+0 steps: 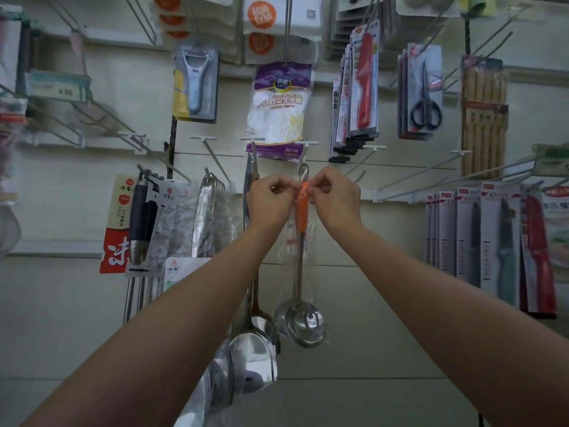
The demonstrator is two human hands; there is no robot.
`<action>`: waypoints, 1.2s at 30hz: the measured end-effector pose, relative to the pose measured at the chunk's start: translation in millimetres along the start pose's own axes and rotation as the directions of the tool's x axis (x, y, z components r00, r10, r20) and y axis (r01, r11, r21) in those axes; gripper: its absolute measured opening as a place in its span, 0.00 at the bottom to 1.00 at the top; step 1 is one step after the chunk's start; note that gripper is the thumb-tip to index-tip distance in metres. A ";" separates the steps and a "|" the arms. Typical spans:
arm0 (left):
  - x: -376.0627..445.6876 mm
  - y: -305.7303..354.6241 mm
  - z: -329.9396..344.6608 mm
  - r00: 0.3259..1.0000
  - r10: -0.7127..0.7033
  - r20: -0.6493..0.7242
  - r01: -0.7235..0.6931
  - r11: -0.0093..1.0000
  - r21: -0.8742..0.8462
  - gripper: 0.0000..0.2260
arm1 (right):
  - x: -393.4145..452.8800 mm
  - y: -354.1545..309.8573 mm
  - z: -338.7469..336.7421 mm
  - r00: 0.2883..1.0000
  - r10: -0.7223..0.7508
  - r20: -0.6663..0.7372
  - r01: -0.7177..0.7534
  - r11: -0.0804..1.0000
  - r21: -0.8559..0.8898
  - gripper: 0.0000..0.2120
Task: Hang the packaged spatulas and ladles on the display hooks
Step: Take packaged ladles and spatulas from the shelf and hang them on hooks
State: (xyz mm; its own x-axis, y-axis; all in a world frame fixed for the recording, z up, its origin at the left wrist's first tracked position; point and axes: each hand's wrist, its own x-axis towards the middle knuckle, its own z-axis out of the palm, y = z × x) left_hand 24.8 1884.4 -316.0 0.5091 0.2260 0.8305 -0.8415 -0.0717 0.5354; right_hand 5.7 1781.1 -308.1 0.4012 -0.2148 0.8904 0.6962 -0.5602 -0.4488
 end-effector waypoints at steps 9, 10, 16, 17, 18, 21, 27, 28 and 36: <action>8.5 -1.1 2.7 1.000 -0.031 -0.003 0.031 0.998 0.051 0.05 | 14.6 1.6 4.5 0.998 0.050 0.030 -0.050 0.999 -0.004 0.17; 9.0 -3.0 2.7 0.999 -0.046 0.001 0.046 0.998 0.046 0.05 | 15.5 2.9 5.8 0.998 0.051 0.041 -0.050 0.999 -0.016 0.15; 15.1 -9.7 6.5 0.976 -0.210 0.065 0.201 0.972 0.122 0.08 | 9.3 8.6 7.4 0.981 0.052 0.187 -0.018 0.984 -0.178 0.11; 16.2 -10.3 7.7 0.965 -0.246 0.094 0.230 0.961 0.153 0.10 | 6.9 9.9 8.1 0.967 0.066 0.245 -0.017 0.981 -0.195 0.13; 18.1 -12.0 8.8 0.954 -0.276 0.117 0.253 0.950 0.182 0.11 | 4.7 11.2 10.2 0.947 0.085 0.309 -0.019 0.977 -0.212 0.14; 24.0 -16.8 14.9 0.930 -0.329 0.163 0.277 0.920 0.276 0.13 | 4.8 18.6 20.6 0.879 0.138 0.456 -0.014 0.964 -0.264 0.17; 18.3 -24.1 23.1 0.917 -0.394 0.065 0.267 0.724 0.636 0.15 | 2.1 23.8 23.0 0.820 0.161 0.549 0.014 0.953 -0.301 0.25; 13.6 -22.7 21.8 0.934 -0.356 0.039 0.250 0.727 0.639 0.15 | 2.1 25.9 22.1 0.830 0.153 0.536 0.011 0.957 -0.291 0.26; -13.4 -36.9 16.4 0.892 -0.393 0.224 0.337 0.907 0.252 0.07 | -22.9 42.2 10.8 0.889 0.271 0.370 -0.213 0.958 -0.192 0.16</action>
State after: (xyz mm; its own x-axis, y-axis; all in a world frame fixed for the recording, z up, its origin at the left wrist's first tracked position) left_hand 52.0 1868.1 -344.4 0.8254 0.0120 0.5645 -0.5466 -0.2336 0.8042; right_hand 32.3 1771.0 -348.2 0.7656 -0.0471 0.6416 0.4674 -0.6446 -0.6050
